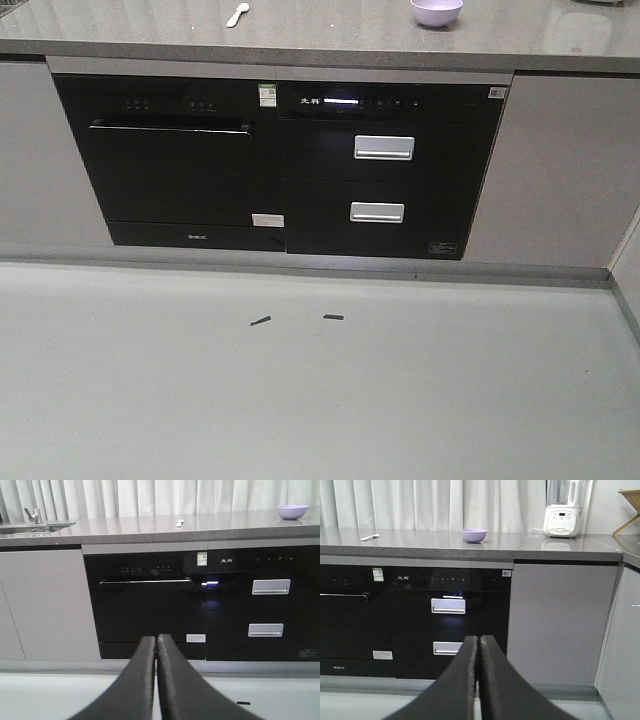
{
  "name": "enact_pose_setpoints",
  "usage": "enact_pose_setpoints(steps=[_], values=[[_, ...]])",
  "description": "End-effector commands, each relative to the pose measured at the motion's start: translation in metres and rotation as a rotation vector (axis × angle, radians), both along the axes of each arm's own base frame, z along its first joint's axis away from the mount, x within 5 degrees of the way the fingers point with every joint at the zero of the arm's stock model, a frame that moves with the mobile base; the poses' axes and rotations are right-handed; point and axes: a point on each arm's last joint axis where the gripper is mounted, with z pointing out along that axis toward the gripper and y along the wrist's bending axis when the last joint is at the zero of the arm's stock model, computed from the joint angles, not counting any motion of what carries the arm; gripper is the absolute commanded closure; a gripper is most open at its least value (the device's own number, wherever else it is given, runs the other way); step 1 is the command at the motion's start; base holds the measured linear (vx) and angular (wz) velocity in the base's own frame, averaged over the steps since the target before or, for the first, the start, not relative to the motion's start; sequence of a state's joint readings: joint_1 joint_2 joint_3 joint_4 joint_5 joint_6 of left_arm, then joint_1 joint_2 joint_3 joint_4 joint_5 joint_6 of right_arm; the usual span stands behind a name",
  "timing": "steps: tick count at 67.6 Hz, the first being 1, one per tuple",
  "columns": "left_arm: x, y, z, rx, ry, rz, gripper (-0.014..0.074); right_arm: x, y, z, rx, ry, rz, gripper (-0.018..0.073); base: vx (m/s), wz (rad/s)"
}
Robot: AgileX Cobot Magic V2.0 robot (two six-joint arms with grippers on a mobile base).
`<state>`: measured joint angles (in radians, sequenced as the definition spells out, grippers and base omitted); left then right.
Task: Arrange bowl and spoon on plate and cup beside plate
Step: 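Continue driving forward to the counter edge near the lavender bowl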
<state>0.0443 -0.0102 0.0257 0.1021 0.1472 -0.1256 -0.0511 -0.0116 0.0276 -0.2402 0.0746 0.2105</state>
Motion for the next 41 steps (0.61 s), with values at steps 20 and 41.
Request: enact_pose_setpoints(steps=[20,41], values=[[-0.001,-0.0007,0.0095,-0.005,-0.089,-0.008,0.0603,-0.0007,0.0014,0.0059,-0.013,-0.078,0.012,0.0562,0.12,-0.05],[-0.001,-0.0007,0.0095,-0.005,-0.089,-0.008,0.0603,-0.0007,0.0014,0.0059,-0.013,-0.078,0.012,0.0562,0.11,-0.03]])
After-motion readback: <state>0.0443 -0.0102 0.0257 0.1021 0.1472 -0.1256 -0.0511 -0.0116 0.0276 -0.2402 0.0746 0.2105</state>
